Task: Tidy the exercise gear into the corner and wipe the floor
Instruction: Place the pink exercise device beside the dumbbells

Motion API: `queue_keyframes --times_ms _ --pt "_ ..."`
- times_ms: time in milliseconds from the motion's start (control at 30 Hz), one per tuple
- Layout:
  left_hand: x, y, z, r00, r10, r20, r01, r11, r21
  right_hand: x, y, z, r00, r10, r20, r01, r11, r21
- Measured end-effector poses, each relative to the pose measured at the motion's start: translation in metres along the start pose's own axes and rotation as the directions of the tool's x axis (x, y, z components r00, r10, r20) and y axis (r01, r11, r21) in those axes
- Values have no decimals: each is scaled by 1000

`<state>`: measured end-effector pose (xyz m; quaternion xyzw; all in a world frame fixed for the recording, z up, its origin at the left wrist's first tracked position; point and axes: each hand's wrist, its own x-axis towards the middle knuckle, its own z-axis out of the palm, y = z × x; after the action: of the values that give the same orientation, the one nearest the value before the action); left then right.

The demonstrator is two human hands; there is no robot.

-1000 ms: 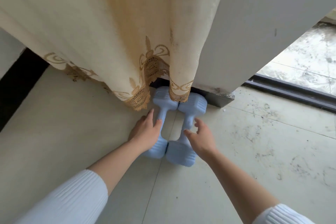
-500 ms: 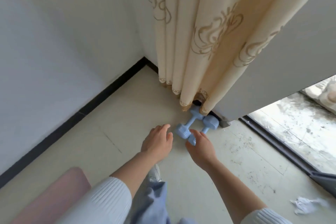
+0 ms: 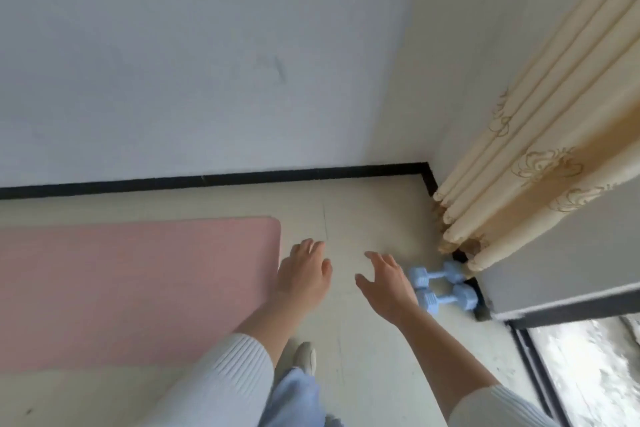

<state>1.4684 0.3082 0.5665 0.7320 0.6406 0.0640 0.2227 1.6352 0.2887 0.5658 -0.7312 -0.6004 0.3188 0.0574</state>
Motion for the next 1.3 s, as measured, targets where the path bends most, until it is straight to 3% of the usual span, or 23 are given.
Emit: queue_keyframes --times_ms 133,300,667,900,1033,1200,1300 --pt "-95 -68 -52 973 -205 -105 199 978 -61 -53 -85 39 982 -157 102 164 984 -66" --pt "-200 -174 -97 884 -431 -183 418 902 -105 -117 -200 112 915 -312 257 356 923 -144" --pt "-444 -437 -198 658 -713 -242 696 698 -169 -265 -484 312 705 -561 434 692 678 -247" --pt "-550 -584 -262 478 -825 -300 780 556 -287 -338 -642 422 529 -649 547 839 498 -221" --pt "-582 -679 -290 413 -857 -306 812 499 -301 -357 -734 491 448 -675 586 885 427 -184" --pt "-607 -821 -328 330 -896 -298 850 419 -319 -354 -856 584 390 -686 615 910 388 -144" --pt "-620 -897 -350 295 -918 -263 861 375 -342 -349 -926 634 394 -650 650 905 398 -151"
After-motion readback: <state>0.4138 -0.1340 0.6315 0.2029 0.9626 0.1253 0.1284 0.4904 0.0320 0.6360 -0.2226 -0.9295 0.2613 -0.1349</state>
